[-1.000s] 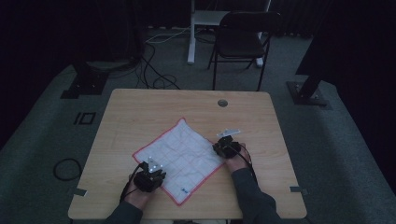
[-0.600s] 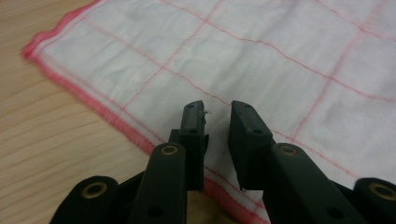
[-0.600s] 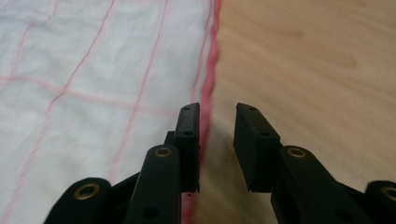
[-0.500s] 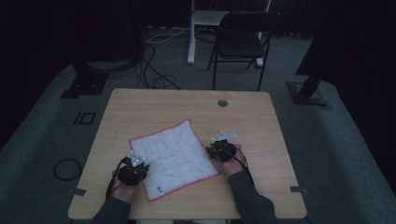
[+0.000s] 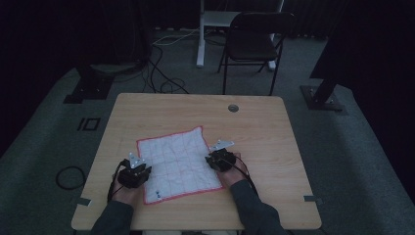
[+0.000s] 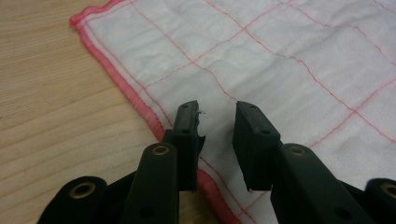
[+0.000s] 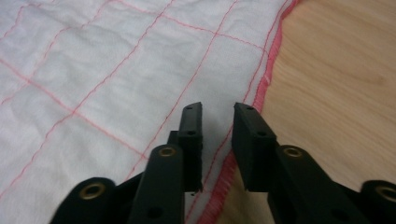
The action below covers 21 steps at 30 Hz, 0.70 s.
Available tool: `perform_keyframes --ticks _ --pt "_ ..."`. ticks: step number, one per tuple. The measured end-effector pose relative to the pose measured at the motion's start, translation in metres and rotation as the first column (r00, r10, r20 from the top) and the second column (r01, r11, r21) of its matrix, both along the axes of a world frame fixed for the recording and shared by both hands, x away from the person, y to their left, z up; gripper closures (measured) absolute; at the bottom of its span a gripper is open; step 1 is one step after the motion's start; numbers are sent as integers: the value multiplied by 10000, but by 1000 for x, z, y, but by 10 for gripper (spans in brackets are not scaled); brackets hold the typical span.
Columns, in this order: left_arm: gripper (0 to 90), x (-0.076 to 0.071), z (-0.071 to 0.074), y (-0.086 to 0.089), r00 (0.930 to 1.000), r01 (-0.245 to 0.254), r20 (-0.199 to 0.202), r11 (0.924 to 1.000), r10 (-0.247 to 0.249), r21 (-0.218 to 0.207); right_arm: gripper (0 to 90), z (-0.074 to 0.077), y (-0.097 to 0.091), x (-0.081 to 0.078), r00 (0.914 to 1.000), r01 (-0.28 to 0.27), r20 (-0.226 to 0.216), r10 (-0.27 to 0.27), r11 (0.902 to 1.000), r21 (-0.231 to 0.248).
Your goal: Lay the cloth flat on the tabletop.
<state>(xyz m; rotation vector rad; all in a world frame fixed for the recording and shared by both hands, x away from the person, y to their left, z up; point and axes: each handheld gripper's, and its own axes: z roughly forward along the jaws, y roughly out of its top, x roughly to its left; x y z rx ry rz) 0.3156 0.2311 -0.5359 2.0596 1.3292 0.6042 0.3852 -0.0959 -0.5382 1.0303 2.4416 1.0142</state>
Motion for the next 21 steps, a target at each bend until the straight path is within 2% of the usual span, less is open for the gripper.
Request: perform_keyframes --ticks 3,12,17,21 --pt "701 2 0 0 10000 -7 23 10000 7 -58 761 0 -3 -4 10000 -8 10 8 10000 -76" --pt "692 5 -1 -21 9989 463 44 9989 -463 -121 761 0 -33 -40 9991 213 368 -194 9985 -509" --pt "686 8 -2 -34 9974 727 59 9968 -725 -333 760 1 -45 -50 9988 419 282 -405 9976 -545" --pt "683 9 -2 -38 9967 814 74 9960 -812 -369 761 1 -50 -52 9984 528 214 -518 9974 -487"
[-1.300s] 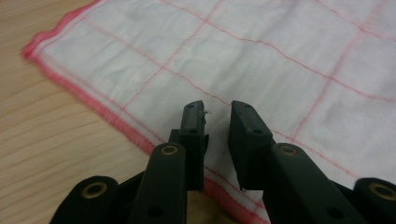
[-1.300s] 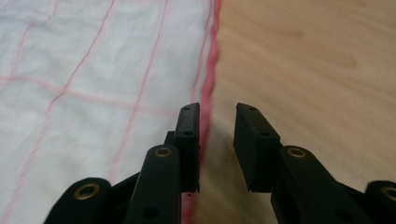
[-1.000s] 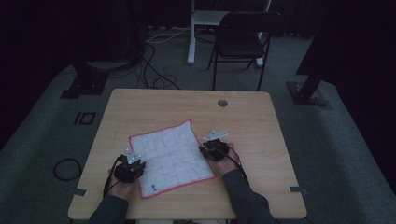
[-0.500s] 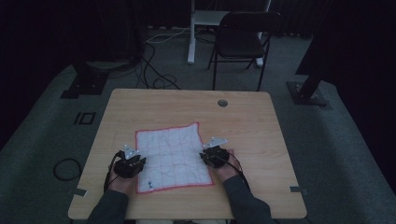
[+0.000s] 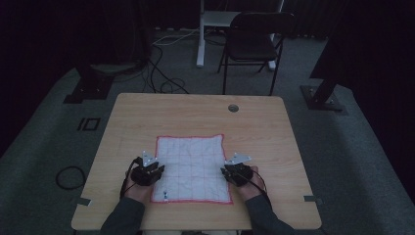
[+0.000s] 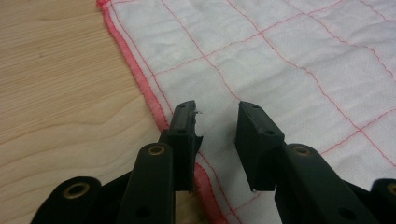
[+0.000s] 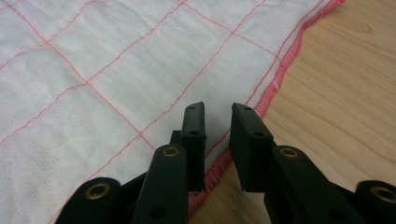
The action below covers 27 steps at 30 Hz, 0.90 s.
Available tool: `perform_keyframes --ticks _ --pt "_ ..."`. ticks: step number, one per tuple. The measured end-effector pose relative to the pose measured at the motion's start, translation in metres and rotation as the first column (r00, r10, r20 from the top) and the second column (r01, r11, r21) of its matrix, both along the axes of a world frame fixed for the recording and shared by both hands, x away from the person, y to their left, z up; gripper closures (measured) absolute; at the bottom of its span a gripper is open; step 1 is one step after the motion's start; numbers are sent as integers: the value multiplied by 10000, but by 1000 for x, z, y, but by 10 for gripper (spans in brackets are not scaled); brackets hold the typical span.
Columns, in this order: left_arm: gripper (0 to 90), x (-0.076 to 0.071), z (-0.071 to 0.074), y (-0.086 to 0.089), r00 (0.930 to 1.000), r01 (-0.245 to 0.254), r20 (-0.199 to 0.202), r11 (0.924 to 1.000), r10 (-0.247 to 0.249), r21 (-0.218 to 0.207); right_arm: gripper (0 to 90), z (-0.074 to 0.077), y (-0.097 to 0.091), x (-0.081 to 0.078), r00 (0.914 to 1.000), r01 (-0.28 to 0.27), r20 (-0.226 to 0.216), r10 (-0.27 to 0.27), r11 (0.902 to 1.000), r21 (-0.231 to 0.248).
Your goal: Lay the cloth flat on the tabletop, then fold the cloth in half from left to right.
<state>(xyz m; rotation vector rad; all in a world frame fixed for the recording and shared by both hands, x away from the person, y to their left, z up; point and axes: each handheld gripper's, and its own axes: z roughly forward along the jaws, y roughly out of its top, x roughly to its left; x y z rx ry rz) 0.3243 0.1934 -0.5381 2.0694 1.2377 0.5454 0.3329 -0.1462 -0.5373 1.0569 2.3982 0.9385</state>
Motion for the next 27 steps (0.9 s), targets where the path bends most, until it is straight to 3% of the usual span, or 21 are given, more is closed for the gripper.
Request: perform_keyframes --ticks 11,15,27 --pt "628 -4 8 -1 9999 24 130 9997 -21 -260 745 -1 -7 -4 9999 112 -65 -111 9998 193" --pt "615 -8 16 5 9993 -307 203 9982 318 -523 738 -1 -9 -6 9998 168 -112 -166 9996 240" --pt "570 1 4 8 9943 -1039 -310 9926 1021 -633 732 -1 -13 -10 9997 181 -192 -174 9992 350"
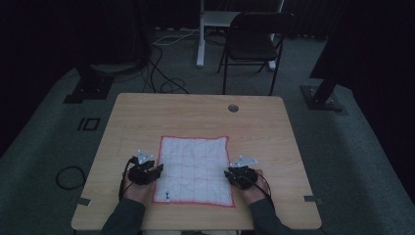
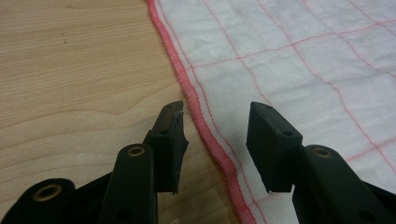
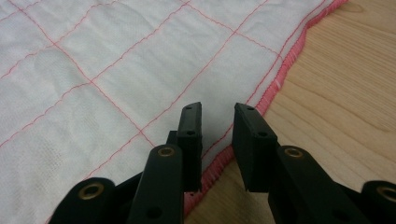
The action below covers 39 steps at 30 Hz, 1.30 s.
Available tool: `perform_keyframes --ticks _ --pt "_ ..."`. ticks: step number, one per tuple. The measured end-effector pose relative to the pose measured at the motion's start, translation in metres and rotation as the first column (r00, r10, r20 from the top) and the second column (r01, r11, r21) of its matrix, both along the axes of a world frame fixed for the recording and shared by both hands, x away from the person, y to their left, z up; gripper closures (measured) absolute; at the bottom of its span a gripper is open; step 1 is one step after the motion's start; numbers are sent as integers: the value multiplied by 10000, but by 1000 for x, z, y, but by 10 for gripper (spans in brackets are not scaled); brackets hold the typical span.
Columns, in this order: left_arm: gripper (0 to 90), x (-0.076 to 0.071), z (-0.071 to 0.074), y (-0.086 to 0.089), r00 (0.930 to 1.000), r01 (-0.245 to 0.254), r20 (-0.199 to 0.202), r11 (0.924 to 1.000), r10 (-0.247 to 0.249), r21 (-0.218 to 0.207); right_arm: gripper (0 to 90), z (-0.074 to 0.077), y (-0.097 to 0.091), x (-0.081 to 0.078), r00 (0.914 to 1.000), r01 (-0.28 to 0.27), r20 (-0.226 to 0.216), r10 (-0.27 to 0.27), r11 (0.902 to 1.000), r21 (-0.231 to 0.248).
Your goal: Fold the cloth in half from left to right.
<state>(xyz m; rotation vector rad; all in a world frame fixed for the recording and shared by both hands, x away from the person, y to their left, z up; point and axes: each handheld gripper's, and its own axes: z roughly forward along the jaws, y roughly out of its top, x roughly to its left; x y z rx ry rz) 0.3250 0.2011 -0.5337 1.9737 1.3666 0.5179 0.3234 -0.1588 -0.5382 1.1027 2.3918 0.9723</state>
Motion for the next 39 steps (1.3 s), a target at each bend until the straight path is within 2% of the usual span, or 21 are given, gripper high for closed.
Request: perform_keyframes --ticks 3,9,14,19,22,29,34,39 --pt "565 3 -4 -2 9999 -103 -117 9999 104 103 731 0 -1 -1 10000 -1 9 1 10000 32" --pt "557 4 -6 -5 9998 -176 77 9995 174 258 727 0 -1 -2 10000 -26 2 26 10000 57" --pt "623 6 -5 -9 9999 -104 32 9996 103 252 714 0 -1 -3 10000 -49 46 49 10000 13" --pt "772 6 -4 -10 9998 37 -175 9999 -39 -113 679 -1 -1 -3 10000 -80 43 80 10000 48" --pt "856 7 -5 -8 9993 83 -362 9982 -105 -600 652 -1 -2 -3 10000 -84 42 83 9999 87" --pt "873 7 -4 -6 9989 19 -473 9964 -59 -848 586 -2 -4 -2 9999 117 -9 -116 9998 177" --pt "873 5 2 -7 9996 151 -231 9952 -174 -964 566 -1 -4 -2 9998 186 24 -186 9997 147" --pt "873 3 14 -9 9993 371 27 9930 -370 -1117 563 -1 -4 -1 9998 172 58 -173 9997 150"
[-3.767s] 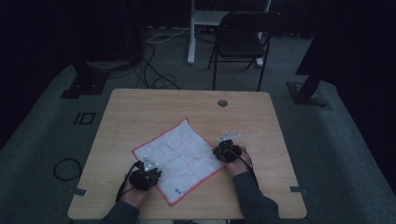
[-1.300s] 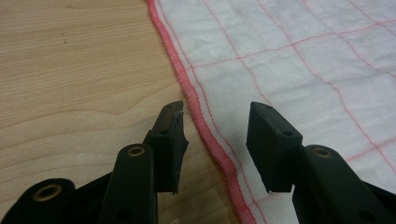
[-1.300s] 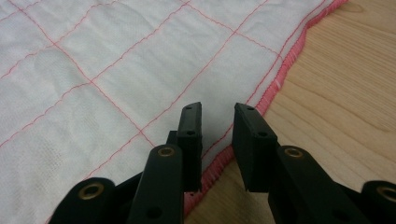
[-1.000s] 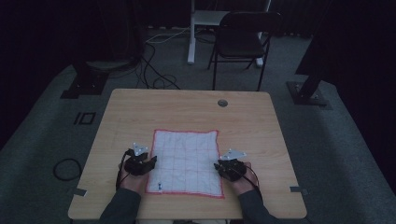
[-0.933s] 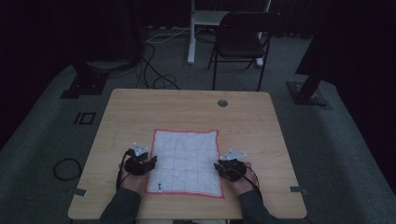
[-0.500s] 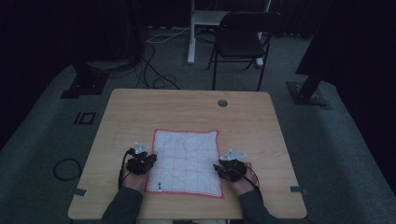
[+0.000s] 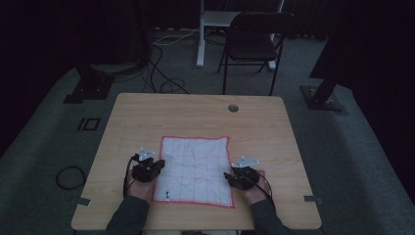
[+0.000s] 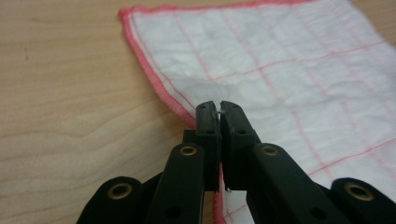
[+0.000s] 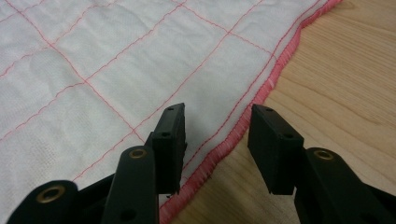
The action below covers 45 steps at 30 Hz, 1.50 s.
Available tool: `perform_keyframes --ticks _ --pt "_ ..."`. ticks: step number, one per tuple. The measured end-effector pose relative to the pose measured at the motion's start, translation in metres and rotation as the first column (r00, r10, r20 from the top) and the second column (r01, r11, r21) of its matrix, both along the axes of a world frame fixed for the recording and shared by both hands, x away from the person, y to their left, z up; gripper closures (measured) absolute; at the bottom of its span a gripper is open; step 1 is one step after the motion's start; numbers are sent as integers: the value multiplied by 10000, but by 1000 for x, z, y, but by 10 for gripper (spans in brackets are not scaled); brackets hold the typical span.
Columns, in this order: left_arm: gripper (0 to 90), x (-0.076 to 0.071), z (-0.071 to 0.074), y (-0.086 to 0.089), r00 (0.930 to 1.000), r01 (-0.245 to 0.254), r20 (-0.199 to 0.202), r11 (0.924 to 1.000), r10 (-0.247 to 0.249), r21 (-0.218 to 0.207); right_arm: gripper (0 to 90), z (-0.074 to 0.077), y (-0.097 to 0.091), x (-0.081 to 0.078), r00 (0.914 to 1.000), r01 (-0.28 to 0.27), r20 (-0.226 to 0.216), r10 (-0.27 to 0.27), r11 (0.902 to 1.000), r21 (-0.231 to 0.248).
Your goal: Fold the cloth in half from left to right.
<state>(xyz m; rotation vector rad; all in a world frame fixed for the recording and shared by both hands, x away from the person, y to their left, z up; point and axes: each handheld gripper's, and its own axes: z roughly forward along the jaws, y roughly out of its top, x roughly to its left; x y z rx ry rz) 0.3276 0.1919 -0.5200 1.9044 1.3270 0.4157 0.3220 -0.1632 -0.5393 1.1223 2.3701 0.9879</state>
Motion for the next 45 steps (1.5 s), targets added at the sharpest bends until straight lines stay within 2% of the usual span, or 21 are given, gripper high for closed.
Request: perform_keyframes --ticks 10,20,29,45 --pt "874 -3 21 -15 9975 564 441 9983 -558 -111 556 2 -2 0 10000 21 49 -21 9999 112" --pt "874 -2 37 -30 9927 1066 575 9943 -1064 1 554 2 -4 0 10000 57 78 -59 9999 152" --pt "875 0 45 -43 9879 1406 649 9901 -1406 49 554 3 -8 -1 9998 173 66 -175 9996 230" --pt "875 5 56 -70 9756 2086 684 9779 -2088 110 554 5 -14 -1 9995 316 70 -319 9989 339"
